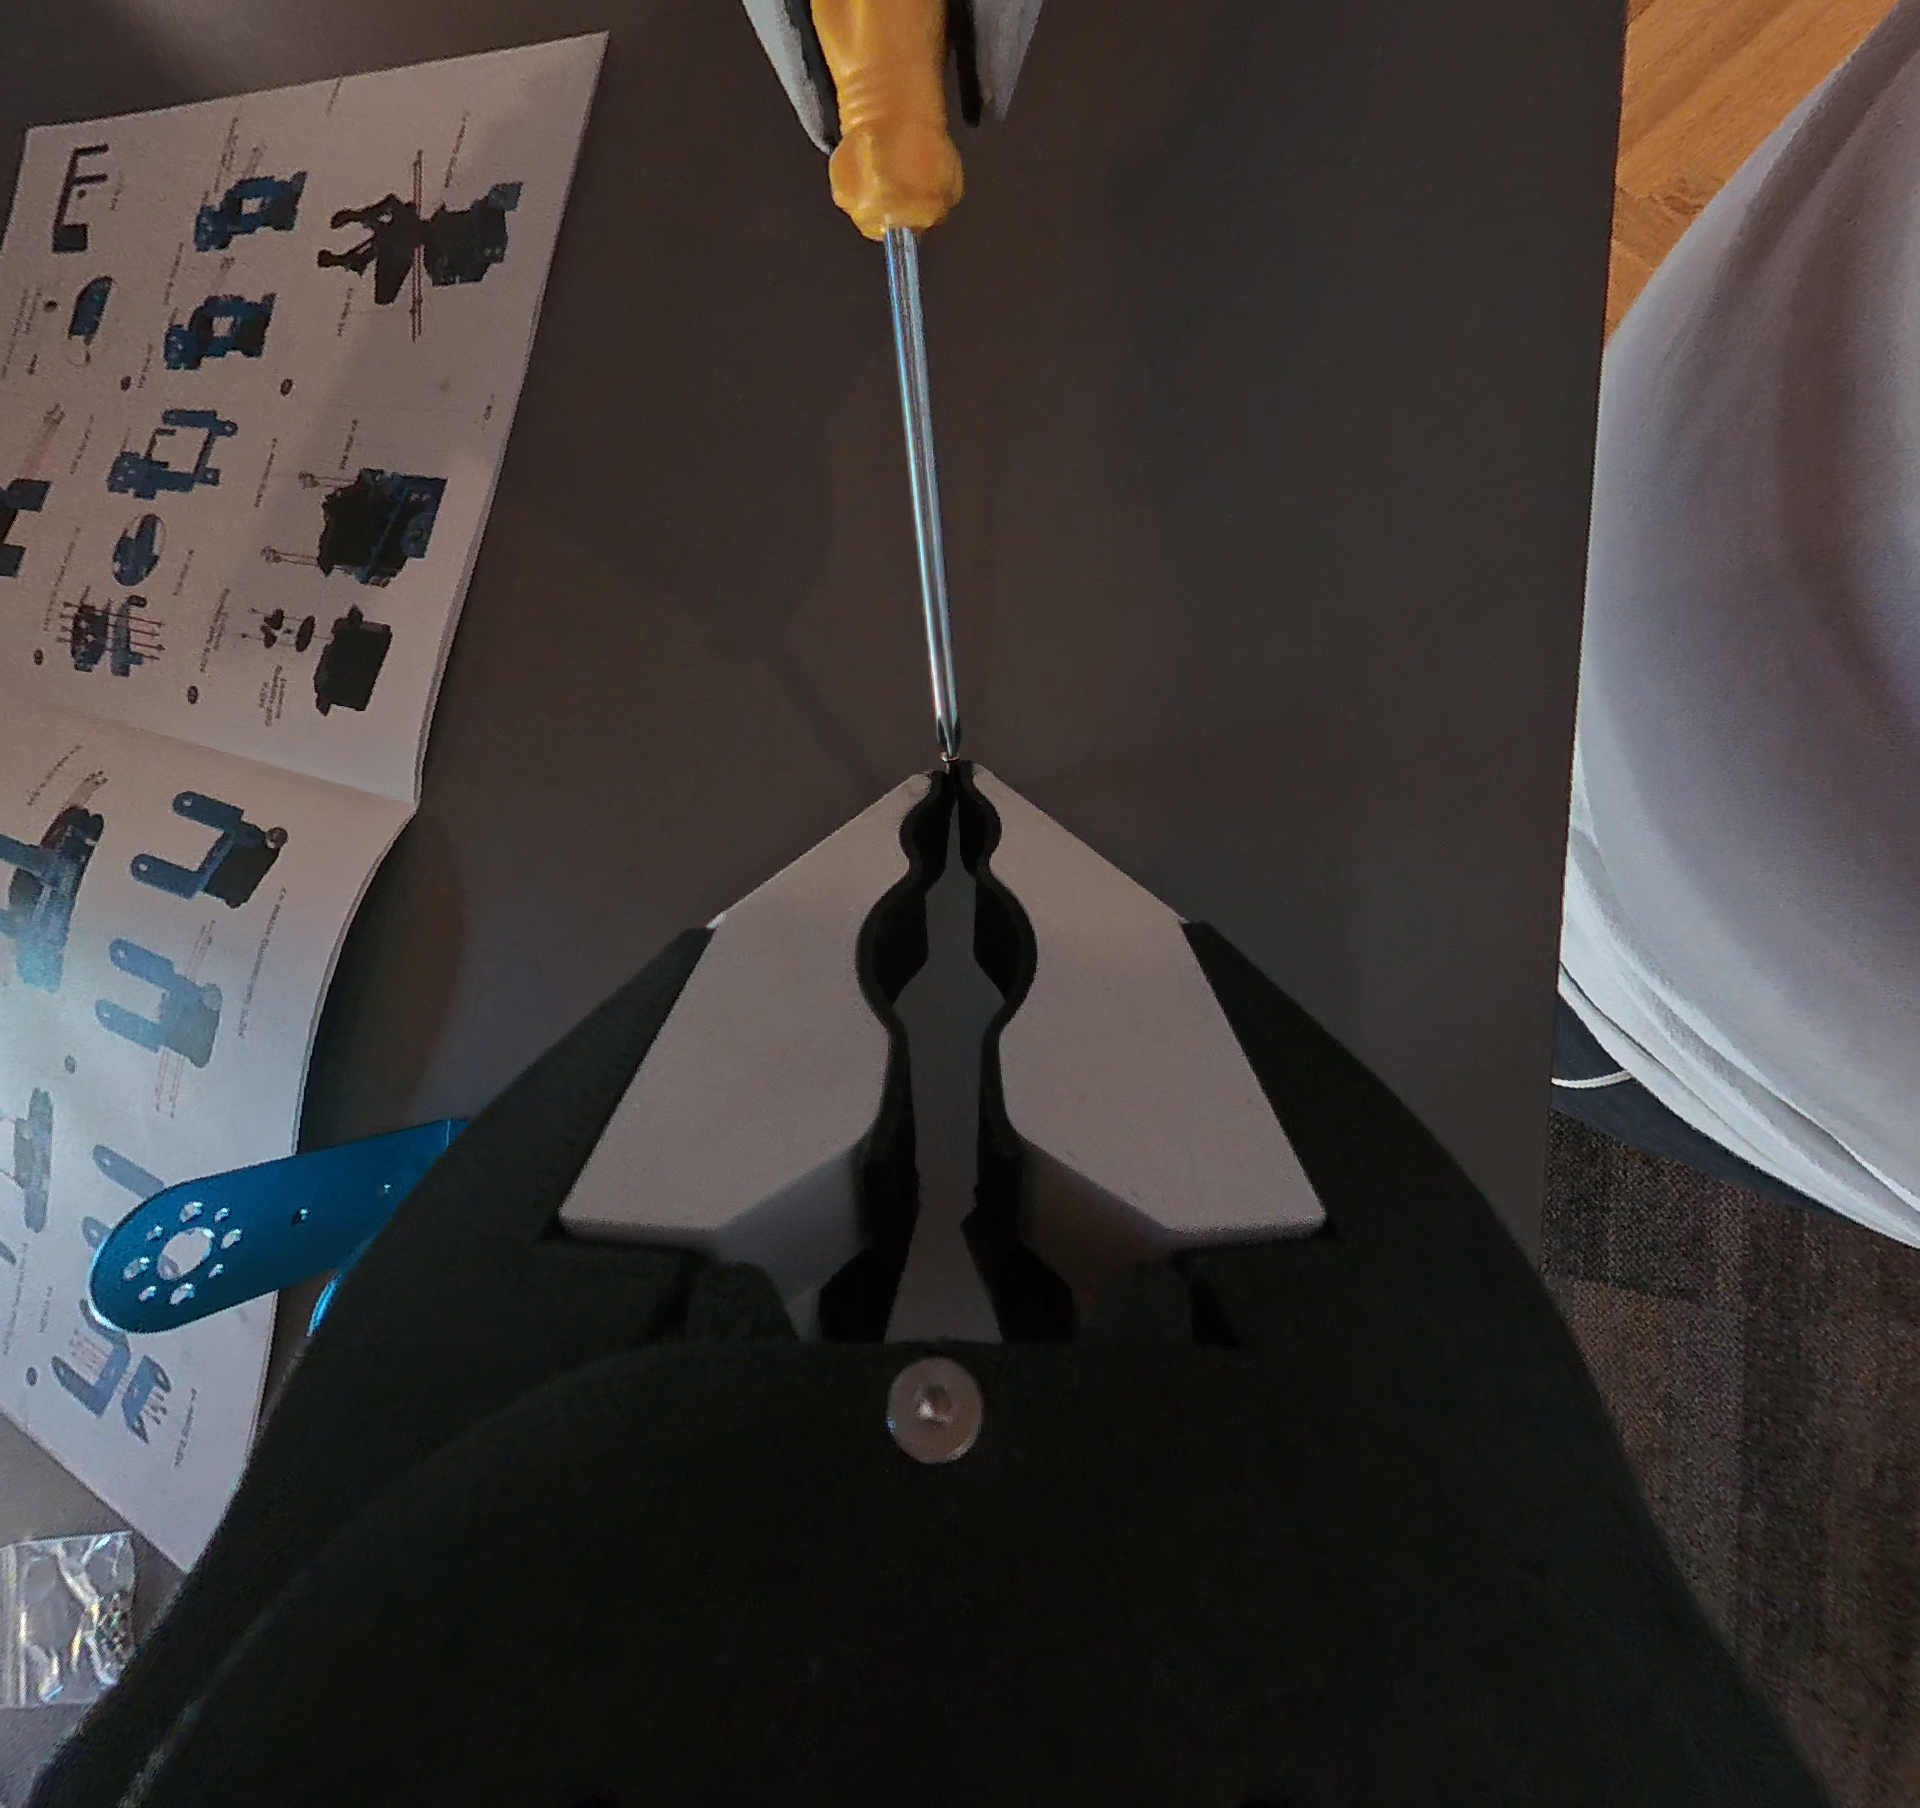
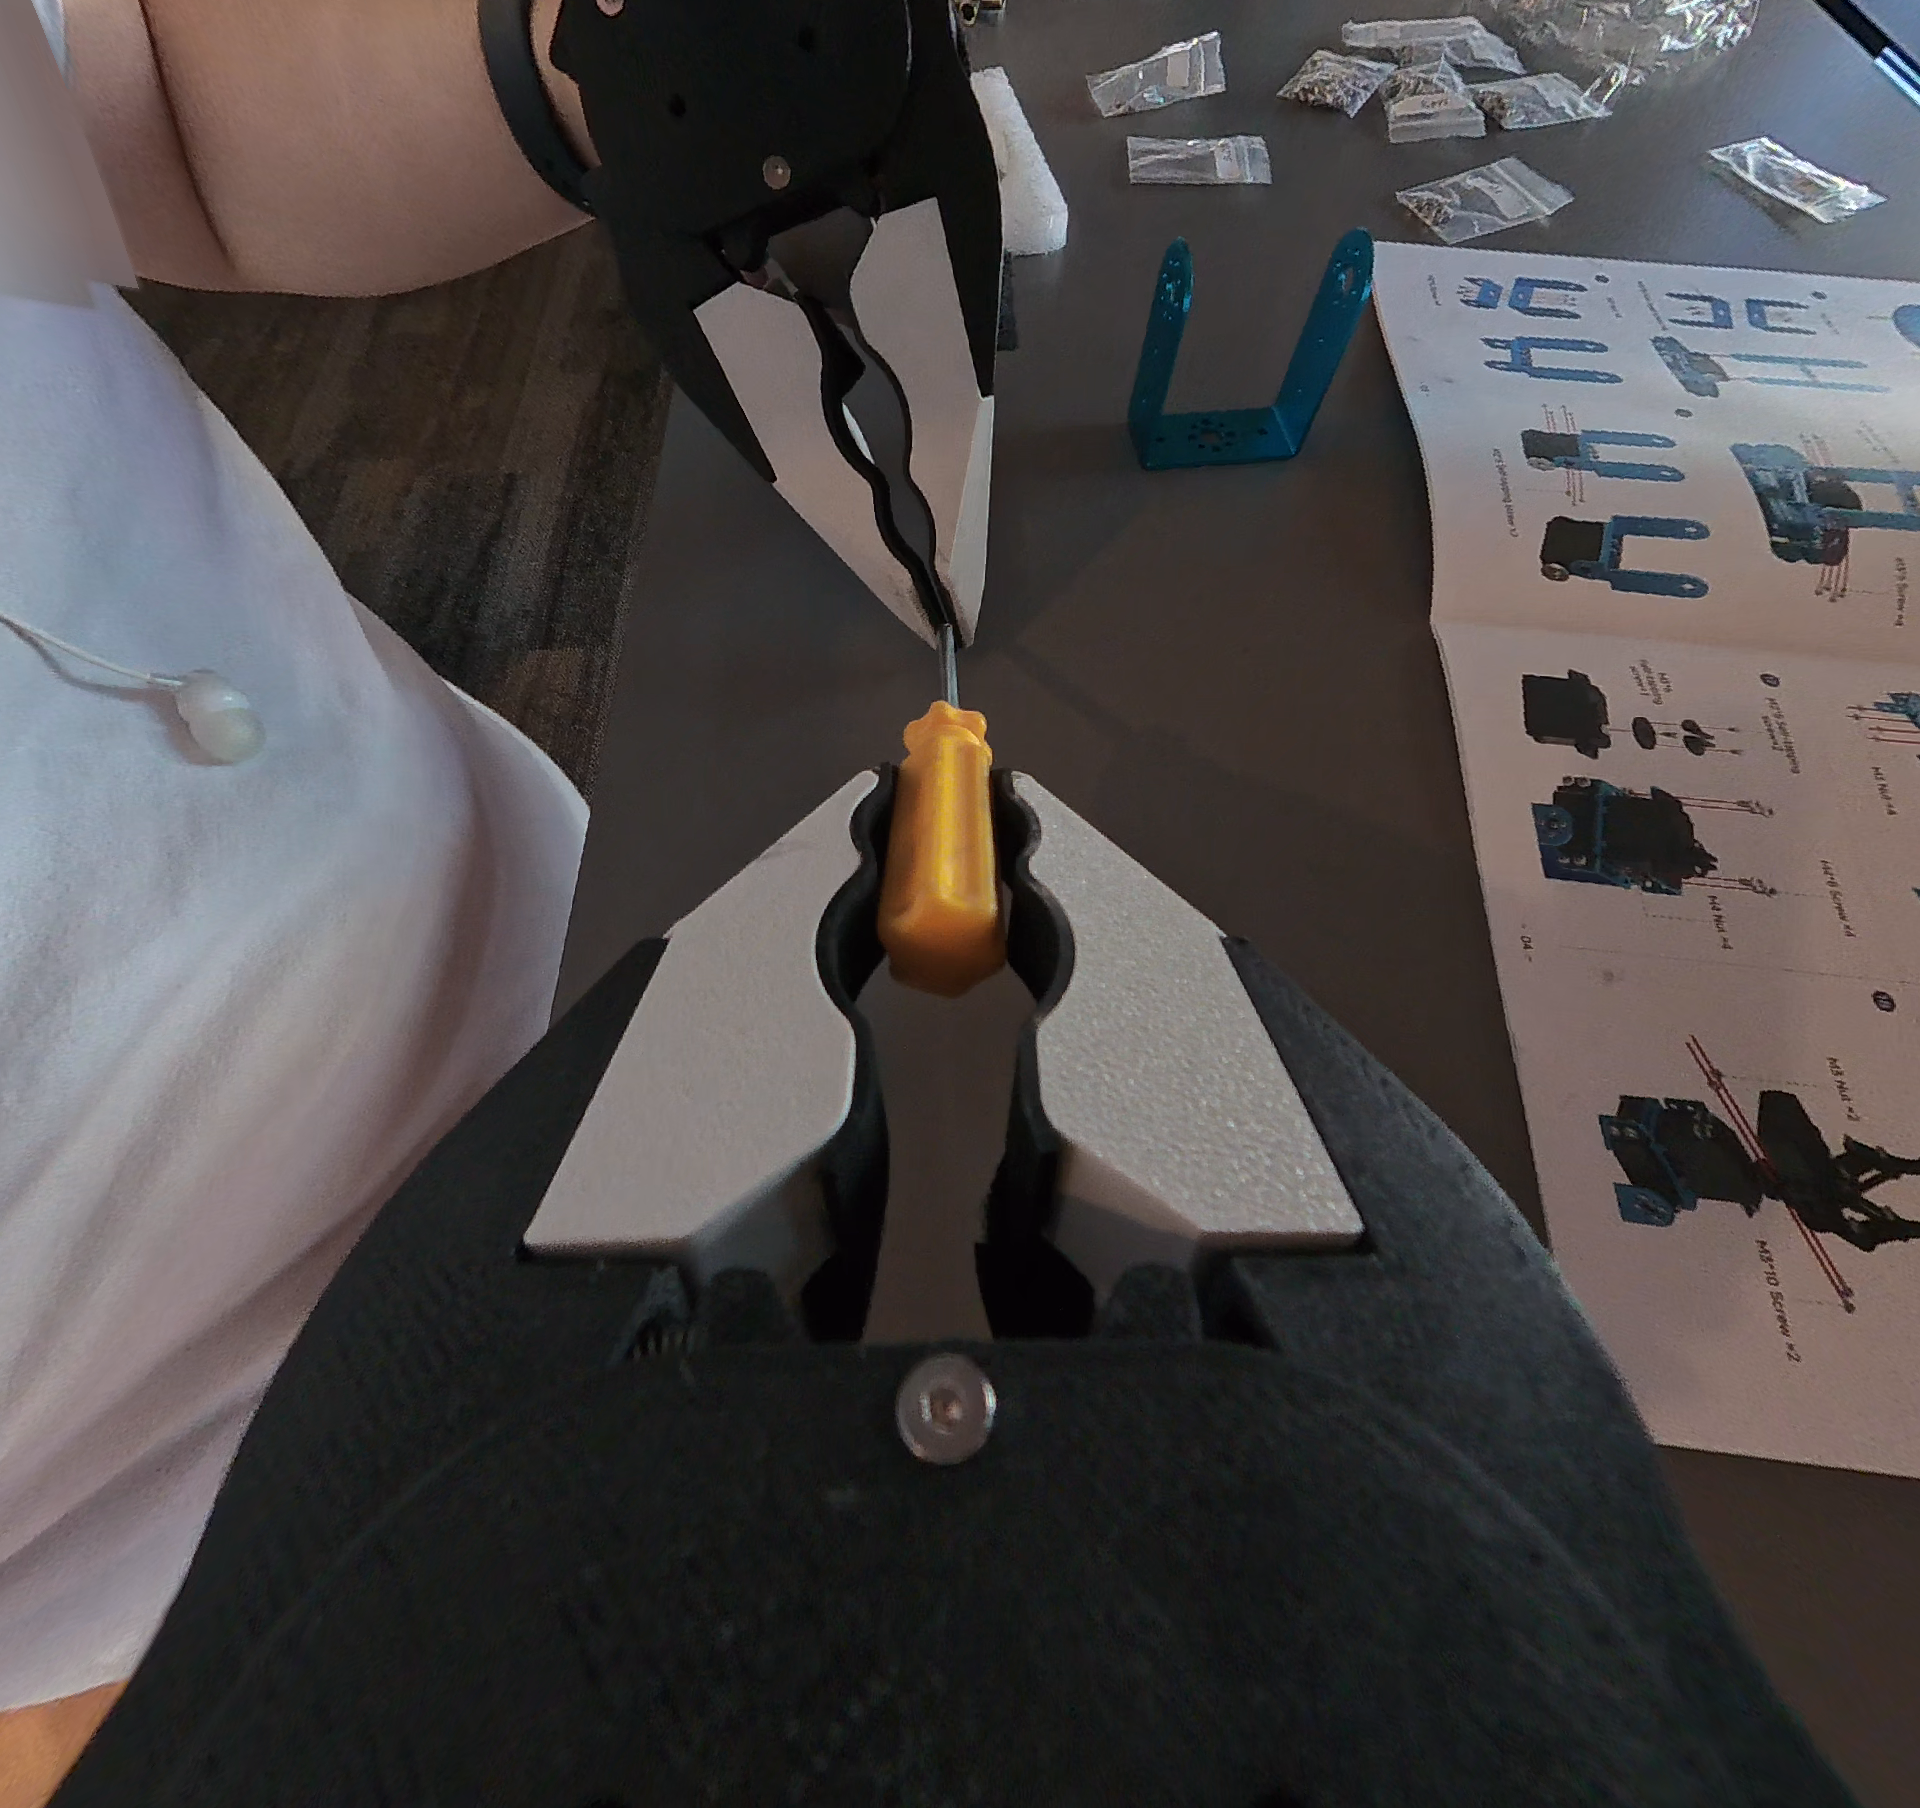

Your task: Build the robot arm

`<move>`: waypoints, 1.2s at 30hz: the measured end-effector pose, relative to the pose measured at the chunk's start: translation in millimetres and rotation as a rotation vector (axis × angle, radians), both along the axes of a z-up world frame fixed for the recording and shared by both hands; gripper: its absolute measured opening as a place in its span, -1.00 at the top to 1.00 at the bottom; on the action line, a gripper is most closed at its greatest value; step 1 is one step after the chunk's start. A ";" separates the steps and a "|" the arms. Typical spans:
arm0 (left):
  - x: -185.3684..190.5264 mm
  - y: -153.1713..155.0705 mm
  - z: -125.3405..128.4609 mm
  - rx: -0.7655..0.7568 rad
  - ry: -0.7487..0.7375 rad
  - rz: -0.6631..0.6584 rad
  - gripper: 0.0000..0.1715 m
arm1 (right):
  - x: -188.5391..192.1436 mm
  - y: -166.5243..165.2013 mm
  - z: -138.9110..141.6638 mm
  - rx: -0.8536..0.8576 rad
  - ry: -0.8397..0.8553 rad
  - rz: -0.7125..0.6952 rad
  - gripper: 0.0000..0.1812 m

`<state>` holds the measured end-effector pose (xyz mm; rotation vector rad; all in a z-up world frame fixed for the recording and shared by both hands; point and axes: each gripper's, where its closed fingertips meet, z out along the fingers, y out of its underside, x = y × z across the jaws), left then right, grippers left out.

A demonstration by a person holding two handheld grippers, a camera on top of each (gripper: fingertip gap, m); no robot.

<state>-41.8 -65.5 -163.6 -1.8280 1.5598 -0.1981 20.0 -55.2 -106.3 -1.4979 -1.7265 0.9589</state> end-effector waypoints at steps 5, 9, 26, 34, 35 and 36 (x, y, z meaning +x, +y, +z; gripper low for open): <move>1.1 -3.1 -1.4 -0.011 0.014 -0.025 1.00 | 1.1 -3.1 -0.6 0.062 0.001 0.040 0.81; 0.2 -3.8 -2.2 -0.018 0.032 -0.032 1.00 | 1.1 -5.0 -1.0 0.133 -0.018 0.057 0.81; 1.6 -2.0 3.0 -0.005 0.004 -0.029 1.00 | -0.1 -5.3 9.2 0.152 0.011 0.037 0.82; 1.3 -3.5 4.8 -0.003 -0.007 -0.027 1.00 | -0.2 -7.1 9.4 0.148 0.015 0.038 0.82; 0.9 -3.6 4.6 -0.003 -0.007 -0.026 1.00 | 0.2 -7.4 10.1 0.149 0.016 0.039 0.82; 0.4 -3.5 4.4 -0.003 -0.006 -0.024 1.00 | 0.5 -7.4 10.4 0.149 0.016 0.038 0.82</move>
